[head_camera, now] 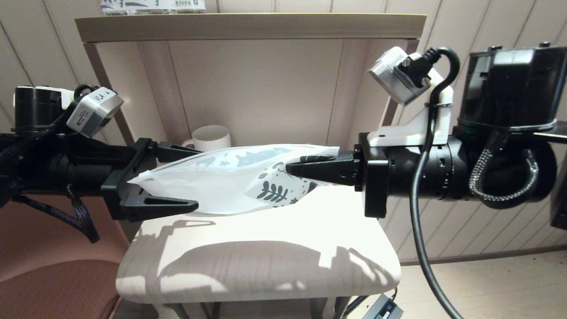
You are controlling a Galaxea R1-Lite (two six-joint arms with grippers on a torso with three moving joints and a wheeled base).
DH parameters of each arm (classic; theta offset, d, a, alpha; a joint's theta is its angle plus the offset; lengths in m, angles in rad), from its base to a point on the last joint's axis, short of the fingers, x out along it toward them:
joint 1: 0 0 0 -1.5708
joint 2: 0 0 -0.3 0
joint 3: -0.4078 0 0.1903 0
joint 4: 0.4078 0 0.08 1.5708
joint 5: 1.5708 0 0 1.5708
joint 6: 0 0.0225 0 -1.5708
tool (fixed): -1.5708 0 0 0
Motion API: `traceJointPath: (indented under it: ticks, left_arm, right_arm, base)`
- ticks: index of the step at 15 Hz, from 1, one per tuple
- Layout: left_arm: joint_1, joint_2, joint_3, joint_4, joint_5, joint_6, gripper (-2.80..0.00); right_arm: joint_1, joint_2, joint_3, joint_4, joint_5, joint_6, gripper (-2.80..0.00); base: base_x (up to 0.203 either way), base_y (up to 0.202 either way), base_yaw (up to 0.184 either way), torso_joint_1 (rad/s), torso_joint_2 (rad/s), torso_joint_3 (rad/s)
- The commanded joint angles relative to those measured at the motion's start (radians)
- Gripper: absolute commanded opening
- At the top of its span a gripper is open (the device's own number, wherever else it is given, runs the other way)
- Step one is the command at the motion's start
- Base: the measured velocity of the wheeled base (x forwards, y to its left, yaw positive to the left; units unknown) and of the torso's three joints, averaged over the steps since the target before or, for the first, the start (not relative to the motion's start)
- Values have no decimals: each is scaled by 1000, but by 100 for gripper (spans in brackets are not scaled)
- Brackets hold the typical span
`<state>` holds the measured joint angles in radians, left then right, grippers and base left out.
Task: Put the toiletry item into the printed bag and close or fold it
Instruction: Hand it to the other hand
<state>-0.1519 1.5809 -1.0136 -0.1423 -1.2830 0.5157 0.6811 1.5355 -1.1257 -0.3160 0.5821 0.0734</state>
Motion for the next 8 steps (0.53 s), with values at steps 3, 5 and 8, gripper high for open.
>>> traceJointPath:
  ticks: [3, 5, 8]
  left_arm:
    - [0, 4, 9, -8, -7, 4, -280]
    - [0, 5, 0, -13, -7, 3, -280]
    - [0, 8, -2, -14, -10, 3, -280]
  right_arm:
    - [0, 2, -2, -3, 4, 0, -280]
    - [0, 6, -2, -3, 4, -1, -280]
    - [2, 12, -8, -3, 5, -1, -280]
  base:
    - [0, 0, 0, 0, 0, 0]
    - [0, 0, 0, 0, 0, 0]
    - [0, 0, 0, 0, 0, 0]
